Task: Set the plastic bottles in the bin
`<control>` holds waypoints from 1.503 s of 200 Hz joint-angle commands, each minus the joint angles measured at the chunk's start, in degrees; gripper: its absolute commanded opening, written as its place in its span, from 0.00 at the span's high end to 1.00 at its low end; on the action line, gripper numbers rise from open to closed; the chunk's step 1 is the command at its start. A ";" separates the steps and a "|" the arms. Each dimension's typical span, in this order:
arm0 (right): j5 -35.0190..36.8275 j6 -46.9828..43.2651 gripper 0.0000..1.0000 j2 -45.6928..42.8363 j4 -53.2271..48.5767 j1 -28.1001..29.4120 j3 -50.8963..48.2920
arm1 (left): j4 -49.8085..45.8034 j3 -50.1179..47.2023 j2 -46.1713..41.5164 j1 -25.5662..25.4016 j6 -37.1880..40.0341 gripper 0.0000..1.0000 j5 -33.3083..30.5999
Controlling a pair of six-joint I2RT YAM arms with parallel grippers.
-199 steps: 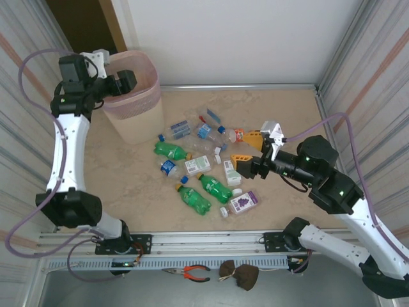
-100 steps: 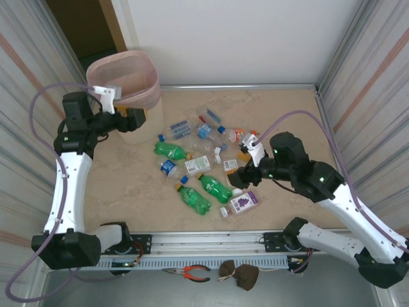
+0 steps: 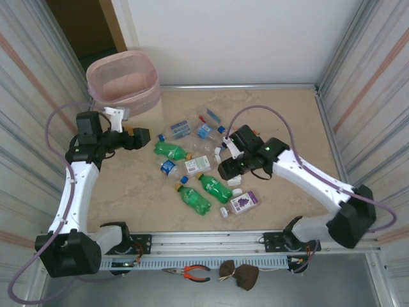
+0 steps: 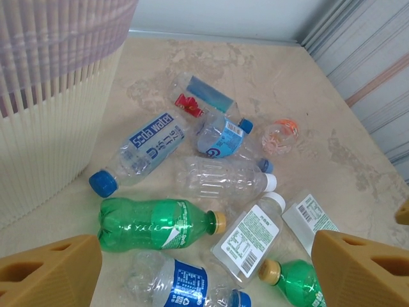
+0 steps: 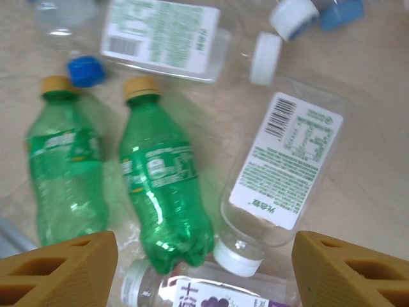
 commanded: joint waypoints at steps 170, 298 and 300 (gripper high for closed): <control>6.16 10.85 0.18 33.65 -3.38 -5.49 15.46 | 6.91 -2.21 -1.91 4.62 -5.82 0.14 7.06; 9.15 10.88 0.36 35.30 -1.12 -5.46 15.02 | 5.64 -1.93 -0.83 5.34 -5.45 0.14 5.62; 9.22 10.89 0.36 35.27 -1.11 -5.50 15.01 | 5.68 -1.94 -0.82 5.34 -5.41 0.14 5.62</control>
